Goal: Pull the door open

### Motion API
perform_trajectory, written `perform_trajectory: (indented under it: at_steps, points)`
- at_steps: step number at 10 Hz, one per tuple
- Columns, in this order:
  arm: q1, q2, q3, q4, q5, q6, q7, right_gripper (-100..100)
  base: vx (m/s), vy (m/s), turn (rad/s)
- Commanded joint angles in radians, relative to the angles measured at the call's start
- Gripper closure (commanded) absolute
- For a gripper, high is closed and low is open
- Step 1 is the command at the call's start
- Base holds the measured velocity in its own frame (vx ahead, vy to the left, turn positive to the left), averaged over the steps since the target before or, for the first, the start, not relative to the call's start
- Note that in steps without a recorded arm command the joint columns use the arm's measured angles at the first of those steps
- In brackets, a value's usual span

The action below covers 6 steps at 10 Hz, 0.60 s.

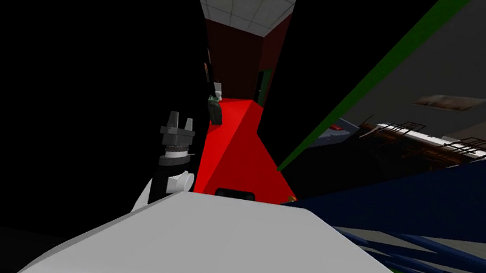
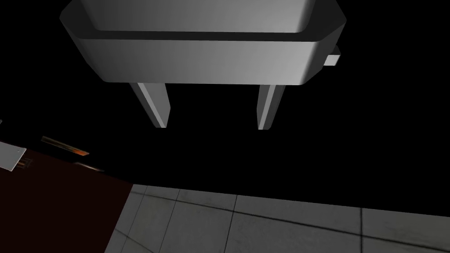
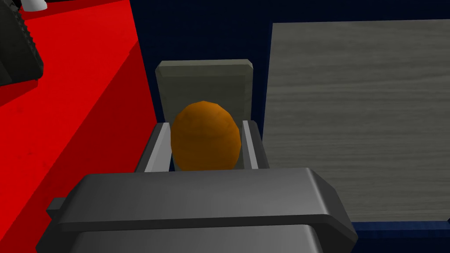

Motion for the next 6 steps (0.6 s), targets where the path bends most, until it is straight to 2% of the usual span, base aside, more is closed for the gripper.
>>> perform_trajectory:
  at_steps: [1, 3, 6]
  points:
    - [-0.001, 0.001, -0.001, 0.006, -0.002, -0.004, -0.002, 100, -0.035, 0.008, 0.195]
    - [-0.002, 0.003, -0.003, 0.013, -0.005, -0.009, -0.005, 100, -0.048, 0.009, 0.204]
    - [-0.003, 0.006, -0.007, 0.029, -0.012, -0.019, -0.011, 100, -0.097, 0.027, 0.260]
